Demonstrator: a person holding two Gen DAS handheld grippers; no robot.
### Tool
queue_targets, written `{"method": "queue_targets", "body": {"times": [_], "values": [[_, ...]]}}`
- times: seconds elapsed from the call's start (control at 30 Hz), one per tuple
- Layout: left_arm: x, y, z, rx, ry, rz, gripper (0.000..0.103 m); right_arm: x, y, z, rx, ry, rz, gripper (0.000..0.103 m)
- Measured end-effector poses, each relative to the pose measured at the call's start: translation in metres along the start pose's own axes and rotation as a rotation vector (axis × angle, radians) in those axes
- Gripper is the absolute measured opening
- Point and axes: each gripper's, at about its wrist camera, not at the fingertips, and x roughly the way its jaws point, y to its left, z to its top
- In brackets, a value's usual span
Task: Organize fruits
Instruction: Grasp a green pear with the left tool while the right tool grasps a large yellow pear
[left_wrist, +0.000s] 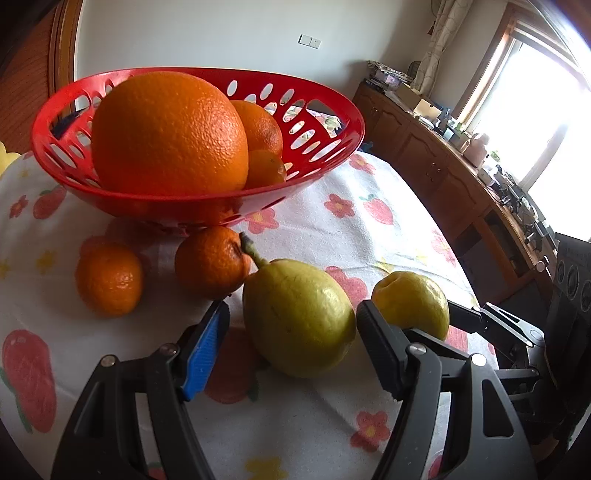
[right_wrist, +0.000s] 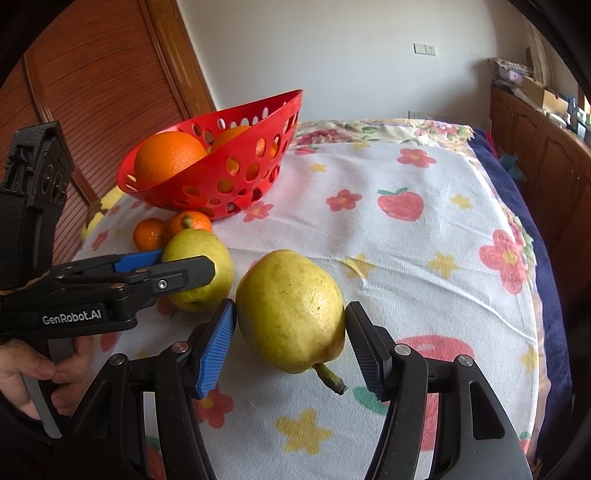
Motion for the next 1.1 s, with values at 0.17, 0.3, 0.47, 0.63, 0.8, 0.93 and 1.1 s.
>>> {"method": "queue_targets", "body": {"times": [0.17,0.3,0.47,0.63,0.8,0.93,1.1], "values": [[0.003,-0.004,0.002,0.027,-0.001,-0.013,0.064,0.0,0.0,0.0,0.0,0.0,-0.001,0.063],[0.003,-0.006,0.004,0.05,-0.001,-0.016,0.063,0.0,0.001,0.0,-0.002,0.002,-0.004,0.064],[-0.003,-0.004,0.001,0.066,0.002,-0.022,0.063,0.003,0.002,0.002,-0.007,0.008,-0.01,0.063],[-0.013,-0.002,-0.006,0.093,-0.002,-0.014,0.063,0.007,0.001,0.003,0.002,0.017,-0.004,0.064],[-0.029,-0.002,-0.013,0.135,-0.021,0.001,0.063,0.013,0.005,0.004,-0.009,0.031,-0.018,0.065],[-0.039,0.003,-0.013,0.141,-0.033,0.009,0.063,0.021,0.007,0.002,-0.01,0.045,-0.03,0.065],[-0.052,0.008,-0.013,0.149,-0.053,0.021,0.063,0.021,0.006,0.0,0.002,0.041,-0.032,0.063]]}}
